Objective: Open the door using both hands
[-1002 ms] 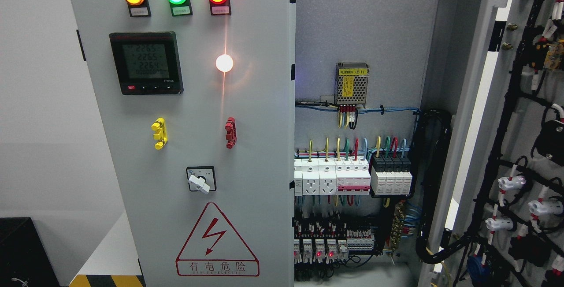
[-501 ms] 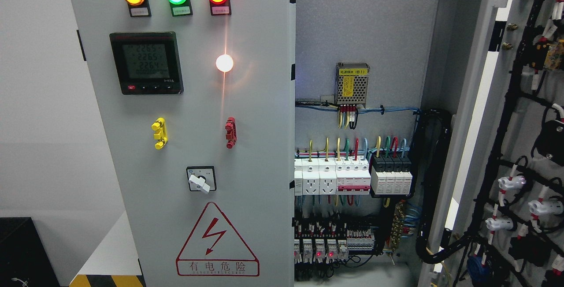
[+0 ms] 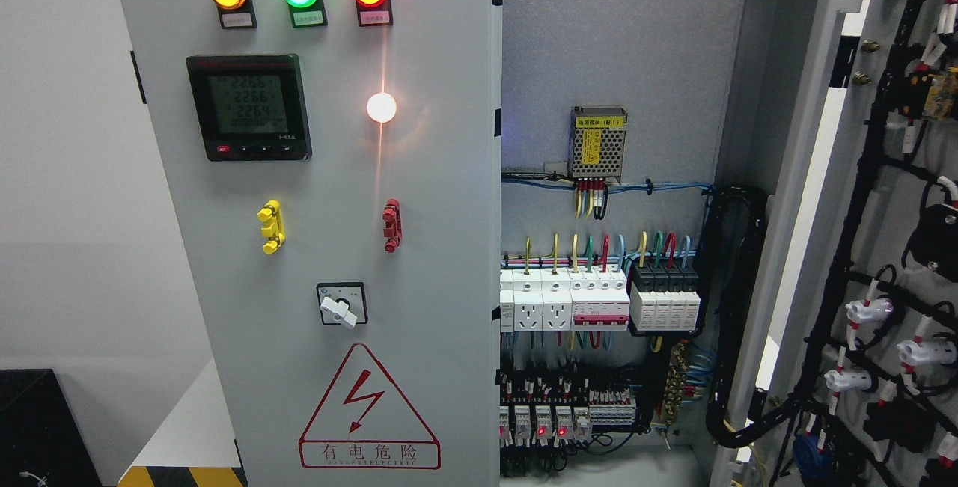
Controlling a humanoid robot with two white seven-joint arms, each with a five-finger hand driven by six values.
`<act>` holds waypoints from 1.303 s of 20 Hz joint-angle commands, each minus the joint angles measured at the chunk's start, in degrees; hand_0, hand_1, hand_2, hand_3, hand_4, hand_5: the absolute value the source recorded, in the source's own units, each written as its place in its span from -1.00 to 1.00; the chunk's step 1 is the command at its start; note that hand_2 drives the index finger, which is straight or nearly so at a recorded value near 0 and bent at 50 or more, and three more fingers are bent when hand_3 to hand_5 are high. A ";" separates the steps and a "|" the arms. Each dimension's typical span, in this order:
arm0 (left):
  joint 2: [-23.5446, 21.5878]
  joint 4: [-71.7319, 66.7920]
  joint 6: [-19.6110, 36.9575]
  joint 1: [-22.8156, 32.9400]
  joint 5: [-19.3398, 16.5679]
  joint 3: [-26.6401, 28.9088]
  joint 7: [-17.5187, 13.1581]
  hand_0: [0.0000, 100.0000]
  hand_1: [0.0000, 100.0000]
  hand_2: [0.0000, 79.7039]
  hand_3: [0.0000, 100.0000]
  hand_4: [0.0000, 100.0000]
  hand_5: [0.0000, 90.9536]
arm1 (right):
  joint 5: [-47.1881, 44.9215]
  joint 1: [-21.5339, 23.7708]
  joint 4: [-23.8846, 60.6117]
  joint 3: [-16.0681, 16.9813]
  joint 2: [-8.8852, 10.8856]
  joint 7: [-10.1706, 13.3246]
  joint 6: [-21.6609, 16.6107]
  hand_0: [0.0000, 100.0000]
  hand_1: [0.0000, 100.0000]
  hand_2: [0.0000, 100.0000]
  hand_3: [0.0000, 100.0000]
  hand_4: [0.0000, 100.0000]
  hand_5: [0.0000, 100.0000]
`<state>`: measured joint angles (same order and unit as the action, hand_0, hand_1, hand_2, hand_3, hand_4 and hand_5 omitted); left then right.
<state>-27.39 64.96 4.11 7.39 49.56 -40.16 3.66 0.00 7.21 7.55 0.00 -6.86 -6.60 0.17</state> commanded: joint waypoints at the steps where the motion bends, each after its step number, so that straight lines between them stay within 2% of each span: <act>1: 14.37 -36.19 -0.07 1.14 -9.11 10.80 0.03 -1.00 -1.00 -1.00 -1.00 -1.00 -1.00 | -1.41 0.00 0.01 -0.18 0.00 0.01 0.01 -0.62 -1.00 -1.00 -1.00 -1.00 -1.00; 4: 16.57 -42.45 0.02 1.22 -14.22 12.29 0.03 -1.00 -1.00 -1.00 -1.00 -1.00 -1.00 | -1.41 0.00 0.01 -0.18 0.00 0.01 0.01 -0.62 -1.00 -1.00 -1.00 -1.00 -1.00; 8: 20.96 -53.60 0.11 1.05 -19.84 18.26 0.03 -1.00 -1.00 -1.00 -1.00 -1.00 -1.00 | -1.41 0.00 0.01 -0.18 0.00 0.01 0.01 -0.62 -1.00 -1.00 -1.00 -1.00 -1.00; 12: 22.72 -58.72 0.02 -0.09 -25.90 21.86 0.12 -1.00 -1.00 -1.00 -1.00 -1.00 -1.00 | -1.41 0.00 0.01 -0.18 0.00 0.01 0.01 -0.62 -1.00 -1.00 -1.00 -1.00 -1.00; 14: 23.69 -59.69 -0.06 -0.36 -30.47 26.60 0.38 -1.00 -1.00 -1.00 -1.00 -1.00 -1.00 | -1.41 0.00 0.01 -0.18 0.00 0.01 0.01 -0.62 -1.00 -1.00 -1.00 -1.00 -1.00; 18: 24.40 -61.35 -0.42 -0.62 -41.98 37.15 0.38 -1.00 -1.00 -1.00 -1.00 -1.00 -1.00 | -1.41 0.00 0.01 -0.18 0.00 0.01 0.01 -0.62 -1.00 -1.00 -1.00 -1.00 -1.00; 20: 24.84 -62.50 -0.42 -0.97 -43.32 38.31 0.47 -1.00 -1.00 -1.00 -1.00 -1.00 -1.00 | -1.41 0.00 0.01 -0.18 0.00 0.01 0.01 -0.62 -1.00 -1.00 -1.00 -1.00 -1.00; 26: 25.10 -66.45 -0.68 -2.82 -43.67 41.56 0.56 -1.00 -1.00 -1.00 -1.00 -1.00 -1.00 | -1.41 0.00 0.01 -0.18 0.00 0.01 0.01 -0.62 -1.00 -1.00 -1.00 -1.00 -1.00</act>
<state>-6.00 10.32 3.61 5.91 9.36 -10.21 4.16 0.00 7.21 7.56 0.00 -6.86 -6.60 0.17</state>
